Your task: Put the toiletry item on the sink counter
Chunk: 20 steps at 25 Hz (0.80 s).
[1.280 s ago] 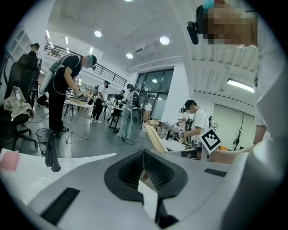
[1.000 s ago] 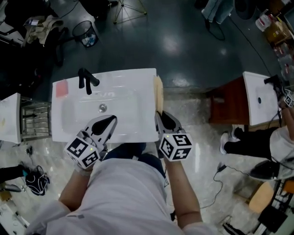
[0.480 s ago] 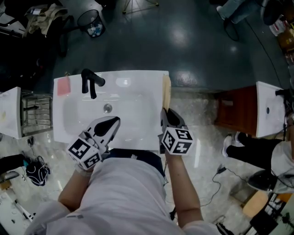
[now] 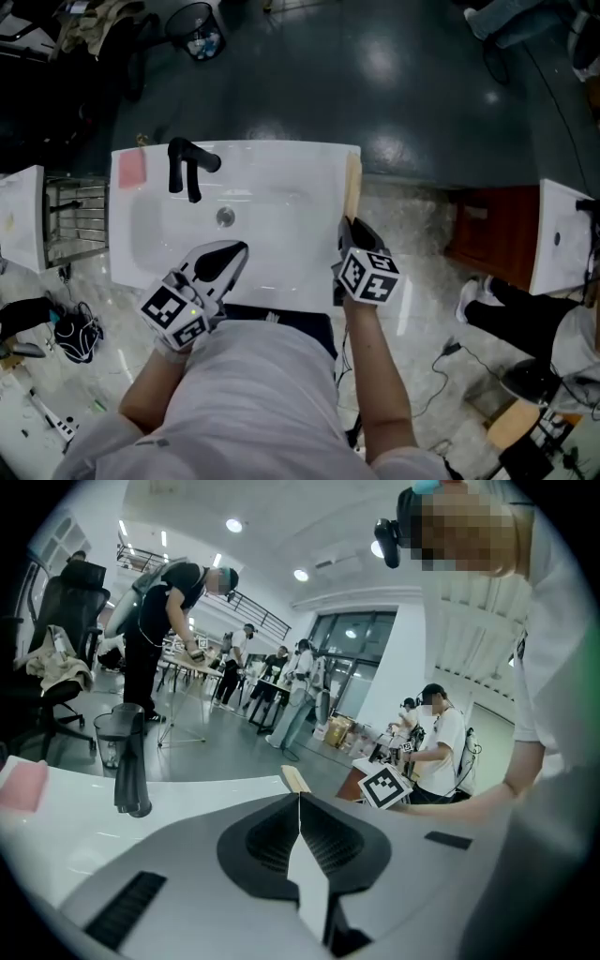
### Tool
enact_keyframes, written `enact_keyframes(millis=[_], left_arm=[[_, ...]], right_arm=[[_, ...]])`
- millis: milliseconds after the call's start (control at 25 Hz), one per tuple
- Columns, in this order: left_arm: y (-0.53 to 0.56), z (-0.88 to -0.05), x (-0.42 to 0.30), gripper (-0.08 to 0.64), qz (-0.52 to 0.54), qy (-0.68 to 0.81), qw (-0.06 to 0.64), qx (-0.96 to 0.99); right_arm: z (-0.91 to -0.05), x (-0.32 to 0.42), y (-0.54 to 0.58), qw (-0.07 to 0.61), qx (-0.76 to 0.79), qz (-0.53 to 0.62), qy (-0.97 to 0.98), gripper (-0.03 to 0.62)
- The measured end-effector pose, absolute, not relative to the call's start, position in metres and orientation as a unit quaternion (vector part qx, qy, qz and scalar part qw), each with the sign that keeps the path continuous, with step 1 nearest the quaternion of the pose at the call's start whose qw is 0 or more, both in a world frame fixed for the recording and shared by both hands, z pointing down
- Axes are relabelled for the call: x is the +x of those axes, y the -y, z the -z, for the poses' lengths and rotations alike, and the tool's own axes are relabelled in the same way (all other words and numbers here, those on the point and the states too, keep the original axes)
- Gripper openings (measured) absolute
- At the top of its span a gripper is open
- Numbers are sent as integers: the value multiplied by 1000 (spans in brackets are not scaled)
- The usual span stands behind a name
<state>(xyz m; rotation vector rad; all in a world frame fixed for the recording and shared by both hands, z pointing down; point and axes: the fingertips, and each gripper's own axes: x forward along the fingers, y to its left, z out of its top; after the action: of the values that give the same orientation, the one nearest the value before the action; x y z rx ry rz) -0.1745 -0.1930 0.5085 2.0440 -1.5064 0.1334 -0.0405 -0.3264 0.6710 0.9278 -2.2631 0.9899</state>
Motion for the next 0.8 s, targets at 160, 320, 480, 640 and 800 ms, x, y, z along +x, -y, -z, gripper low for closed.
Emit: enact_keyframes(millis=[160,320,480,640,800], left_arm=[[192,-511,-177,18,-52,572,299,762],[191,-514,-180,17,-54,575,301,759],[191,-514,-178,17,-56,572,304,760],[189,-512,-178,17,-54,573,303,760],[188,-513,-178,18,-54,576,301,758]], right_arm=[[-682,-41,327,257,345,-374,822,55],[-687,-46,329,262,344,-373,821,55],[-688,-48,331,267,345,-371,820,63],[-687,-49,332,265,346,-372,820,76],[-687,-49,331,262,343,-371,822,97]])
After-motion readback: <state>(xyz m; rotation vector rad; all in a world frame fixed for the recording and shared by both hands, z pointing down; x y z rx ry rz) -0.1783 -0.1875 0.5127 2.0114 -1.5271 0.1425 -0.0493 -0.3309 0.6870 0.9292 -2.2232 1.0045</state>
